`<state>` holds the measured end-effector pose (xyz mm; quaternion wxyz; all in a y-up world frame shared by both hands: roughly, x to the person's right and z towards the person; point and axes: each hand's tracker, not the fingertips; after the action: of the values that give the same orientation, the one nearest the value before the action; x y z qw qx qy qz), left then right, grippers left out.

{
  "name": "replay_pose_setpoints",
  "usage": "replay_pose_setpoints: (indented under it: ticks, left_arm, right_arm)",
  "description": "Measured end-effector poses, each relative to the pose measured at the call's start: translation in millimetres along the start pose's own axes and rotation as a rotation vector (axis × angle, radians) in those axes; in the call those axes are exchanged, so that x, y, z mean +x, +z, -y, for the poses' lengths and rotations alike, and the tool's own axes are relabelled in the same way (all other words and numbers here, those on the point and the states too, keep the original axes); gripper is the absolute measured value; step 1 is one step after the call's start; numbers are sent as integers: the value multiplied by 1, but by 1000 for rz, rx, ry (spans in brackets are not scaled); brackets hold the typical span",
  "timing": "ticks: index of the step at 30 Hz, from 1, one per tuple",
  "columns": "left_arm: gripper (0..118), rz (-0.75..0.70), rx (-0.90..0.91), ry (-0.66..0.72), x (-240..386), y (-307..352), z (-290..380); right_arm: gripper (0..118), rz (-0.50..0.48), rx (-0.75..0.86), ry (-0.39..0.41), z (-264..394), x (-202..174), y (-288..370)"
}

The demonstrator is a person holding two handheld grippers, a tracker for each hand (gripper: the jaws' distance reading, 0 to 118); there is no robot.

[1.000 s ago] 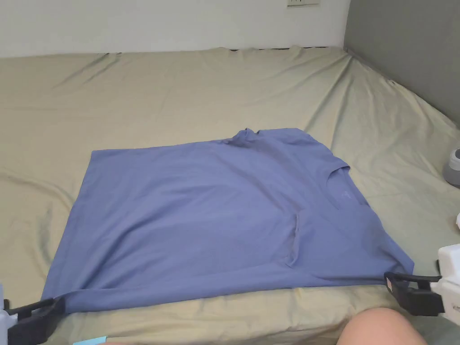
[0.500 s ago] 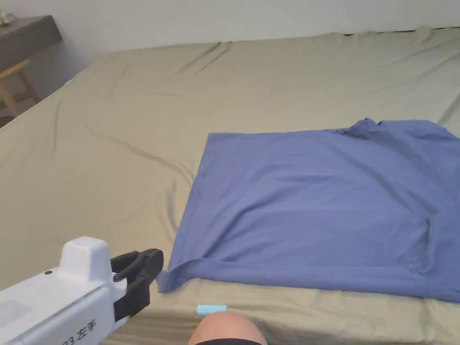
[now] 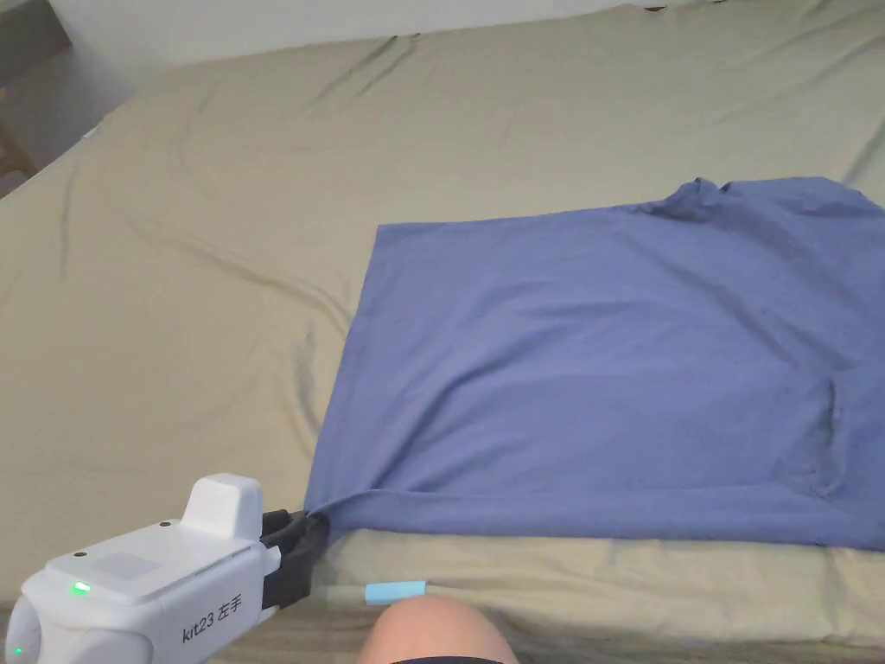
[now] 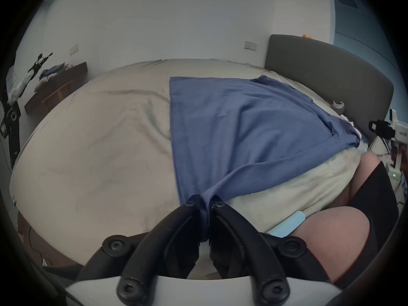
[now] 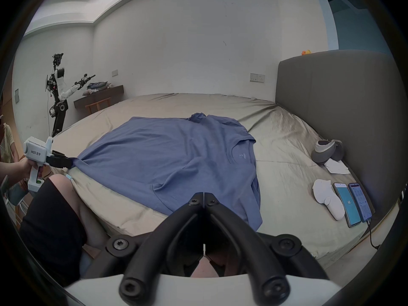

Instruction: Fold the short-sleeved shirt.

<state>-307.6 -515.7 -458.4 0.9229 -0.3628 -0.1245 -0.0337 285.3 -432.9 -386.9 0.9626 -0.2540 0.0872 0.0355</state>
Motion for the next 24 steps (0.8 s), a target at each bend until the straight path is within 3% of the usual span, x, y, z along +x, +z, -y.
replay_pose_setpoints:
  ticks: [3,6,9,10,11,12,13,14,17,20,21,24]
  left_arm:
    - [4,-13,59,-17,2,11,-3]
    - [4,2,115,64,-2,27,-13]
    - [4,-6,128,54,4,35,-24]
    - [4,-6,132,48,4,36,-27]
    - [4,-4,133,45,5,36,-29]
    - [4,-1,135,44,12,38,-35]
    - [4,-2,134,42,14,38,-37]
    - [4,-5,133,37,16,37,-38]
    - [4,-13,130,33,20,35,-42]
    - [4,-21,119,34,22,34,-44]
    - [4,-24,114,32,23,34,-45]
    - [4,-30,101,28,21,35,-45]
  right_arm:
    - [0,-2,-20,1,4,4,-4]
    - [0,17,-42,6,7,10,-7]
    - [2,119,-43,52,13,19,-14]
    - [12,140,-43,53,15,24,-18]
    - [37,162,-57,50,17,30,-24]
    - [81,164,-112,32,18,37,-33]
    - [101,149,-157,11,26,51,-42]
    - [103,126,-175,-13,29,58,-48]
    - [71,100,-180,-22,34,66,-64]
    - [31,88,-227,18,41,66,-80]
    - [17,71,-248,-2,43,65,-82]
    - [7,55,-235,-25,46,65,-75]
